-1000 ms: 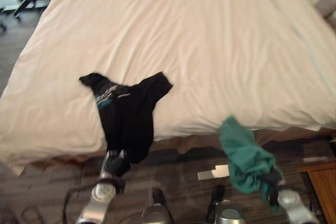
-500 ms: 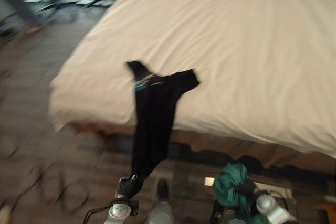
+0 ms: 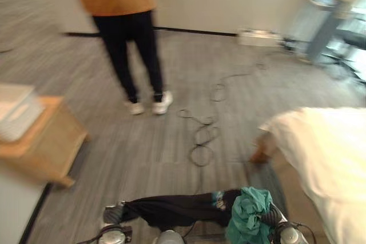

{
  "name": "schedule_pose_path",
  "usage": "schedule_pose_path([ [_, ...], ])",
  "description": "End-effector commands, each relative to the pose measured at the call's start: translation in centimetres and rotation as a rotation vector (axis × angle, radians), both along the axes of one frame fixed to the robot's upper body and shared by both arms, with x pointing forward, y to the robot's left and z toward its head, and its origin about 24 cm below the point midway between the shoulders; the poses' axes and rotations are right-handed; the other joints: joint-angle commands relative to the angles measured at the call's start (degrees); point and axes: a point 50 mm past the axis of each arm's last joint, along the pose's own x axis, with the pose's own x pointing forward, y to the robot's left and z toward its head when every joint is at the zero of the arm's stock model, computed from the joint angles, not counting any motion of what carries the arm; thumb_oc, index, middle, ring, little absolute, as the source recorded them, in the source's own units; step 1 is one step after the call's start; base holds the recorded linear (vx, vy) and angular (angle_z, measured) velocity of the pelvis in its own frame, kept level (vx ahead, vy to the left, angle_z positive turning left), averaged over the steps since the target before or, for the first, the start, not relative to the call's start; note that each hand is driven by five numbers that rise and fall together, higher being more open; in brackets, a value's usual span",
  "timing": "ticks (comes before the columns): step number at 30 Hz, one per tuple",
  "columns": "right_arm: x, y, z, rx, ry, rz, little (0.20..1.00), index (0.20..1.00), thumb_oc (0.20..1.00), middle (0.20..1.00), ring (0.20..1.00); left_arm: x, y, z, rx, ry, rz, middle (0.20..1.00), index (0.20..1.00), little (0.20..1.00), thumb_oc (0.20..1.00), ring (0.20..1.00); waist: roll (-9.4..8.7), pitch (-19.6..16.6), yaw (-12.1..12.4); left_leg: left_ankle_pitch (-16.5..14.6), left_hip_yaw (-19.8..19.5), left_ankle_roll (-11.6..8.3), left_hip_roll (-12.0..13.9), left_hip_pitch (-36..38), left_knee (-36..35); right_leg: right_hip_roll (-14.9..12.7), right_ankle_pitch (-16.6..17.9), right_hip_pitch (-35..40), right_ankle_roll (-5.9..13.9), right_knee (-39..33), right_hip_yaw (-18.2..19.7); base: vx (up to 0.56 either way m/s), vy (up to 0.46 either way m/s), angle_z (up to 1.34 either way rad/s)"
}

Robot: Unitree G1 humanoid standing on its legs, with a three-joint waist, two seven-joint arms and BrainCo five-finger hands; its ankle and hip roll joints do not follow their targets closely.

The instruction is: Tidy up the quilt and then pick up the clothes from the bed and put them into the laundry hamper.

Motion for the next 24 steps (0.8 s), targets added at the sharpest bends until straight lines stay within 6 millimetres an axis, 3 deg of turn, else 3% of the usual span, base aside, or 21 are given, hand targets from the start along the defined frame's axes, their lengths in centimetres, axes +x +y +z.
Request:
schedule_pose_path([
  [1, 4.4, -1.2, 3.1, 0.037, -0.206, -0.097, 0.200, 0.200, 0.200, 0.200, 0.200, 1.9, 0.4, 1.6, 0.047, -0.081, -0.070, 0.200, 0.200, 0.200, 0.200, 0.200, -2.07, 7.74, -1.13, 1.64, -2.56, -11.35, 2.93, 11.88, -18.01, -1.14, 1.61, -5.21, 0.07, -10.12, -6.03, 0.09, 0.079, 2.92],
  [4, 3.8, -1.4, 2.8, 0.065, -0.198, -0.140, 0.200, 0.200, 0.200, 0.200, 0.200, 2.2, -0.2, 1.7, 0.054, -0.083, -0.115, 0.200, 0.200, 0.200, 0.200, 0.200, -1.63, 7.42, -1.18, 1.50, -4.32, -10.84, 2.31, 12.40, -18.83, -0.96, 2.17, -5.52, -0.06, -10.41, -7.28, 0.09, -0.013, 0.70],
  [5, 3.4, -2.2, 2.3, 0.028, -0.181, -0.183, 0.200, 0.200, 0.200, 0.200, 0.200, 2.1, 0.1, 1.5, 0.081, -0.048, -0.104, 0.200, 0.200, 0.200, 0.200, 0.200, -1.67, 7.53, -0.80, 0.84, -5.61, -10.67, 2.08, 12.62, -18.47, -0.71, 2.19, -4.88, -0.25, -15.22, -7.40, 0.07, -0.060, 0.78],
  [6, 3.4, -2.2, 2.3, 0.028, -0.182, -0.183, 0.200, 0.200, 0.200, 0.200, 0.200, 2.1, 0.1, 1.5, 0.081, -0.049, -0.104, 0.200, 0.200, 0.200, 0.200, 0.200, -1.67, 7.50, -0.89, 0.94, -5.70, -10.66, 2.07, 12.51, -18.50, -0.66, 2.39, -4.81, -0.27, -15.52, -7.53, 0.07, -0.073, 0.76],
  [7, 2.6, -1.3, 1.8, 0.103, -0.163, -0.195, 0.200, 0.200, 0.200, 0.200, 0.200, 2.5, -1.1, 2.0, 0.058, -0.112, -0.151, 0.200, 0.200, 0.200, 0.200, 0.200, -2.20, 7.04, 0.58, -0.41, -6.85, -10.50, 1.30, 12.65, -15.42, -1.89, 3.04, -3.35, -0.51, -15.28, -8.45, 0.03, -0.053, 0.52],
  [8, 2.8, -1.2, 1.9, 0.109, -0.169, -0.194, 0.200, 0.200, 0.200, 0.200, 0.200, 2.3, -1.5, 1.9, 0.042, -0.112, -0.148, 0.200, 0.200, 0.200, 0.200, 0.200, -2.09, 7.16, 0.33, -0.46, -6.39, -10.49, 1.42, 12.79, -15.33, -2.25, 4.31, -4.24, 0.14, -14.53, -8.09, 0.04, -0.048, 0.31],
  [9, 6.6, -0.7, 1.9, -0.080, -0.106, -0.039, 0.200, 0.200, 0.200, 0.200, 0.200, 3.3, -1.3, 1.2, -0.096, -0.096, -0.019, 0.200, 0.200, 0.200, 0.200, 0.200, 0.23, 6.23, 6.37, 5.55, -0.35, -11.48, 1.21, 11.24, -18.90, 4.72, 4.94, -2.31, -0.76, -21.64, -6.03, 0.02, -0.018, 0.08],
  [10, 6.5, -0.7, 1.9, -0.080, -0.105, -0.039, 0.200, 0.200, 0.200, 0.200, 0.200, 3.3, -1.3, 1.2, -0.096, -0.095, -0.019, 0.200, 0.200, 0.200, 0.200, 0.200, 0.25, 6.23, 6.36, 5.54, -0.34, -11.49, 1.22, 11.29, -18.90, 4.74, 4.97, -2.23, -0.75, -21.72, -6.03, 0.17, -0.068, -0.39],
  [11, 6.2, 0.1, 2.1, -0.067, -0.129, -0.029, 0.200, 0.200, 0.200, 0.200, 0.200, 3.5, -5.9, 1.9, -0.123, -0.150, -0.163, 0.200, 0.200, 0.200, 0.200, 0.200, 0.75, 5.79, 7.22, 5.00, -1.06, -11.47, 1.40, 12.06, -18.90, 4.96, 4.68, -0.53, -1.42, -22.12, -7.73, 0.17, -0.073, -0.55],
  [14, 5.4, 1.3, 1.6, -0.032, -0.134, -0.036, 0.200, 0.200, 0.200, 0.200, 0.200, 2.7, -7.1, 0.7, -0.081, -0.075, -0.216, 0.200, 0.200, 0.200, 0.200, 0.200, 0.53, 5.07, 7.43, 4.75, -1.72, -12.12, 2.01, 12.05, -18.90, 5.62, 4.34, 0.05, -1.94, -23.09, -7.90, 0.27, -0.177, 0.01],
  [16, 5.9, 1.6, 1.9, -0.032, -0.161, -0.047, 0.200, 0.200, 0.200, 0.200, 0.200, 3.6, -8.0, 0.6, -0.071, -0.067, -0.221, 0.200, 0.200, 0.200, 0.200, 0.200, 0.42, 5.49, 7.71, 1.09, -1.59, -13.58, 3.98, 9.10, -6.43, 5.46, 3.46, 2.08, -3.04, -25.08, -10.07, 0.23, -0.251, 0.21],
  [17, 6.2, 1.5, 2.3, -0.036, -0.179, -0.043, 0.200, 0.200, 0.200, 0.200, 0.200, 4.2, -8.4, 0.9, -0.084, -0.089, -0.215, 0.200, 0.200, 0.200, 0.200, 0.200, 0.77, 6.40, 8.02, 1.87, -2.28, -14.04, 6.10, 5.83, 1.48, 5.63, 2.51, 3.22, -4.12, -25.08, -10.56, 0.11, -0.159, 0.23],
  [18, 6.2, 1.5, 2.3, -0.037, -0.179, -0.043, 0.200, 0.200, 0.200, 0.200, 0.200, 4.2, -8.4, 0.9, -0.085, -0.089, -0.215, 0.200, 0.200, 0.200, 0.200, 0.200, 0.91, 6.32, 7.88, 1.60, -2.54, -14.09, 6.35, 5.40, 2.06, 5.82, 2.49, 3.15, -4.18, -25.08, -10.71, 0.19, -0.213, 0.62],
  [19, 6.9, 1.0, 3.0, -0.059, -0.217, -0.057, 0.200, 0.200, 0.200, 0.200, 0.200, 4.9, -9.2, 1.5, -0.119, -0.134, -0.206, 0.200, 0.200, 0.200, 0.200, 0.200, 2.00, 7.86, 8.61, 5.27, -3.04, -14.47, 10.58, -1.24, 15.02, 6.67, 0.49, 5.61, -6.35, -25.08, -13.07, 0.27, -0.179, 0.78],
  [20, 7.0, 0.9, 3.0, -0.069, -0.212, -0.055, 0.200, 0.200, 0.200, 0.200, 0.200, 5.0, -9.3, 1.6, -0.122, -0.138, -0.206, 0.200, 0.200, 0.200, 0.200, 0.200, 2.46, 8.35, 9.02, 4.45, -3.14, -14.96, 11.58, -2.95, 17.35, 7.52, -1.56, 7.35, -6.71, -25.08, -13.41, 0.39, -0.180, 0.89],
  [22, 7.3, 0.9, 3.0, -0.086, -0.198, -0.045, 0.200, 0.200, 0.200, 0.200, 0.200, 4.5, -9.0, 1.4, -0.121, -0.130, -0.190, 0.200, 0.200, 0.200, 0.200, 0.200, 2.10, 8.35, 10.58, 1.44, -0.34, -13.85, 9.75, -7.79, 13.98, 7.85, -3.81, 9.09, -6.36, -25.08, -13.52, 0.41, 0.042, 0.21],
  [24, 7.2, 1.0, 2.9, -0.091, -0.190, -0.031, 0.200, 0.200, 0.200, 0.200, 0.200, 3.7, -8.4, 1.0, -0.109, -0.108, -0.183, 0.200, 0.200, 0.200, 0.200, 0.200, 2.36, 7.06, 12.17, 4.76, 1.94, -13.67, 6.63, -8.46, 1.80, 8.48, -4.79, 10.09, -4.76, -25.08, -13.48, 0.49, 0.192, -0.23],
])
